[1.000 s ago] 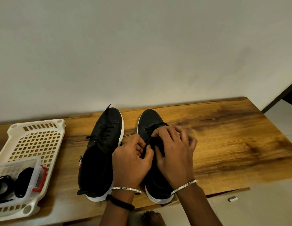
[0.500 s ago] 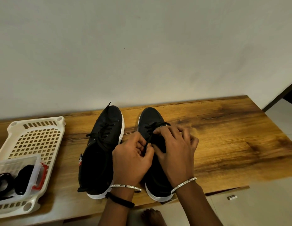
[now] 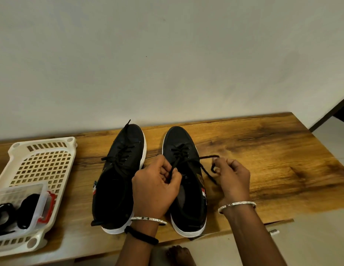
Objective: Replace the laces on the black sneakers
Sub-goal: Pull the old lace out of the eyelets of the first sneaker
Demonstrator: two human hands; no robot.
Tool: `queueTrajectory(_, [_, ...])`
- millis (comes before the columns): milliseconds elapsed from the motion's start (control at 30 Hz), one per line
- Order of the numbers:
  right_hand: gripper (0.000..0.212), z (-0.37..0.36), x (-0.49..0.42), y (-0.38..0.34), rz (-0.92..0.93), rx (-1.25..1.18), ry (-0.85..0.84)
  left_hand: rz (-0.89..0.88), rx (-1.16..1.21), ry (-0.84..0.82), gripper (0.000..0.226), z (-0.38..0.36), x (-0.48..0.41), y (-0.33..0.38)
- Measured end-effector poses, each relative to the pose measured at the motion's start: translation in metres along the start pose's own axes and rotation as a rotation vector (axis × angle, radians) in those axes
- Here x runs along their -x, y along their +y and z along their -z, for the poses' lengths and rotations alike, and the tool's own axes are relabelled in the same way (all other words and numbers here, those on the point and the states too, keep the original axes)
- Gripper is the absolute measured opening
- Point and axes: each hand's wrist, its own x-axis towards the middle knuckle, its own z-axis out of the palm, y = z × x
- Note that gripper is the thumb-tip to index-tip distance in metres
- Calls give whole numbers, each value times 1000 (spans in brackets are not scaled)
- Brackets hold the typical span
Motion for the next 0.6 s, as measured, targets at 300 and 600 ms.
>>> queueTrajectory(300, [25,-14,26,-1,921,736,-340,3,-6,5,25,0,-1,1])
queueTrajectory(600, [5,-19,29,4,1016,646,-142,12,11,-1,25,-1,0,-2])
